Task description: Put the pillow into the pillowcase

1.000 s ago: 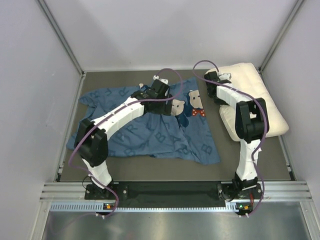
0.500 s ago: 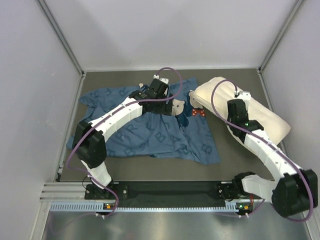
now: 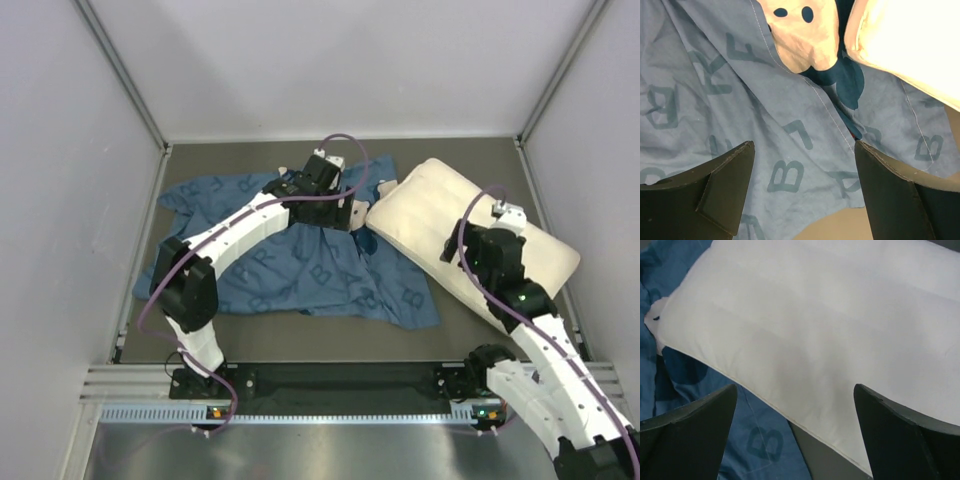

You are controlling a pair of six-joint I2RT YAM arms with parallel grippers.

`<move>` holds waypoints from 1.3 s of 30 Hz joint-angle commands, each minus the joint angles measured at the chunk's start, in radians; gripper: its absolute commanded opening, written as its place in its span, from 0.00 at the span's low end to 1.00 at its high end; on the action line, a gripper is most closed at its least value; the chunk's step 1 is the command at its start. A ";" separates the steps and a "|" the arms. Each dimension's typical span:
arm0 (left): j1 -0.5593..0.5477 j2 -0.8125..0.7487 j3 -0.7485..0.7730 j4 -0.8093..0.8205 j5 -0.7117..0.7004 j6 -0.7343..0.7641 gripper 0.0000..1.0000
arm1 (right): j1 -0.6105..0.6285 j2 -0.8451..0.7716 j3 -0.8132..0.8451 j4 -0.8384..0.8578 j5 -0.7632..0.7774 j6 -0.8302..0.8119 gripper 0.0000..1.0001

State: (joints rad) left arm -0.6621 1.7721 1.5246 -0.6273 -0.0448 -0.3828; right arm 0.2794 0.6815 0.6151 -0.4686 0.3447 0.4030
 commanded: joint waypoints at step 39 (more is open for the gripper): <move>-0.001 0.003 -0.008 0.020 -0.075 0.062 0.86 | 0.018 0.839 0.684 0.077 -0.113 -0.067 0.00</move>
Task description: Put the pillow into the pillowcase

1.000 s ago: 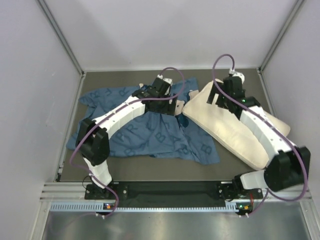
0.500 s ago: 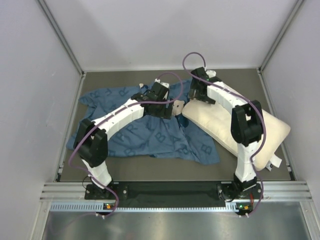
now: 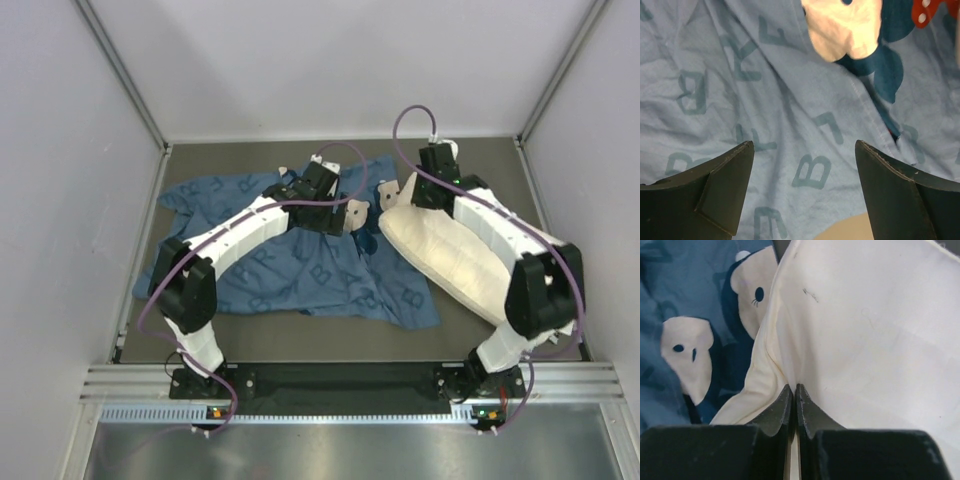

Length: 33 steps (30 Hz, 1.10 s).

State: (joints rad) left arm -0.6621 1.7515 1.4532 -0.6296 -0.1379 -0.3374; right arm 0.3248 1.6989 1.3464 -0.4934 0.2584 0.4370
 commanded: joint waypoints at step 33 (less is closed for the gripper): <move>-0.057 0.404 0.365 -0.113 -0.138 -0.114 0.22 | -0.138 -0.498 -0.326 0.226 -0.226 -0.095 0.00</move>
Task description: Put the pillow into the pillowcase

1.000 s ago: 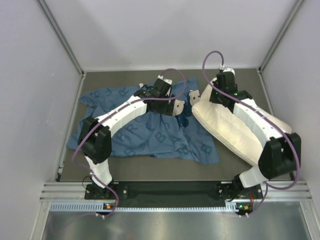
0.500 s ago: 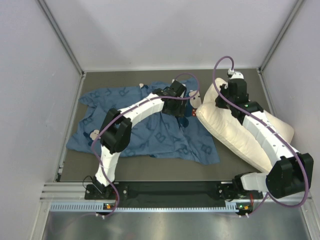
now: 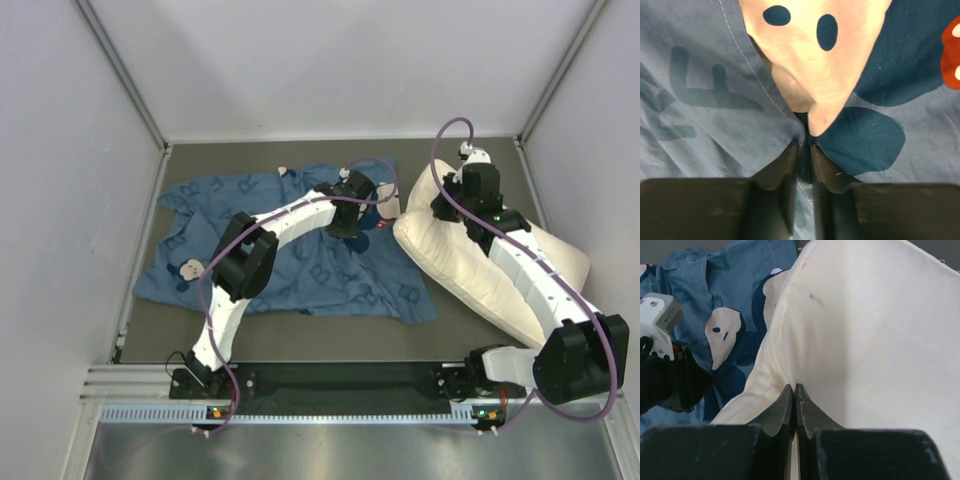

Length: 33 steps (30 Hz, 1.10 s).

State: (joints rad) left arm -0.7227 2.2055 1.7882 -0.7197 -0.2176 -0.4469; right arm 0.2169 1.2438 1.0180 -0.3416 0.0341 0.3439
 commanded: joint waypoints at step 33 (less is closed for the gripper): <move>0.020 -0.130 -0.042 0.019 0.083 0.033 0.39 | 0.174 0.132 0.130 0.183 -0.174 -0.169 0.00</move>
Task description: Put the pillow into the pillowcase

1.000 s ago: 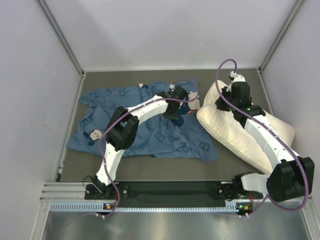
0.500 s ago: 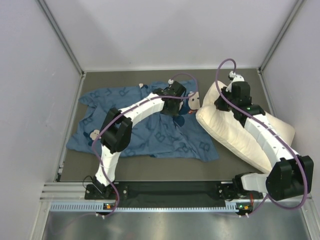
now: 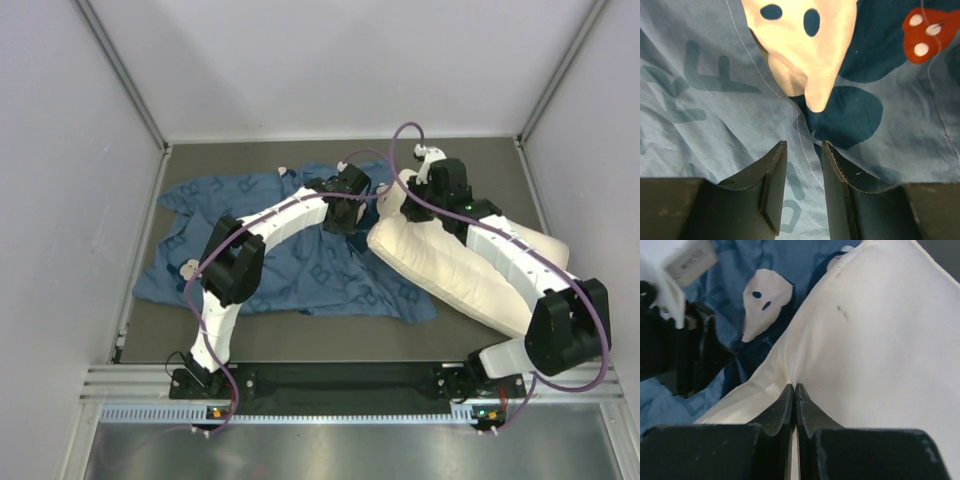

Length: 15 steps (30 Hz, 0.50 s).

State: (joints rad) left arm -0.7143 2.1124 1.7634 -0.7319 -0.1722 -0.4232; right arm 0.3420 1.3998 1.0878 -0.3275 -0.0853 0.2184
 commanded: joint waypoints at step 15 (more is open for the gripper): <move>0.036 -0.032 -0.036 0.048 0.074 0.024 0.37 | 0.015 0.352 0.029 -0.080 0.291 0.084 0.00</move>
State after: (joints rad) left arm -0.6804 2.1120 1.7111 -0.7109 -0.1009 -0.4160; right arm 0.3878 1.7321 1.1526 -0.2993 0.0200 0.2928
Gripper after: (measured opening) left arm 0.384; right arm 0.006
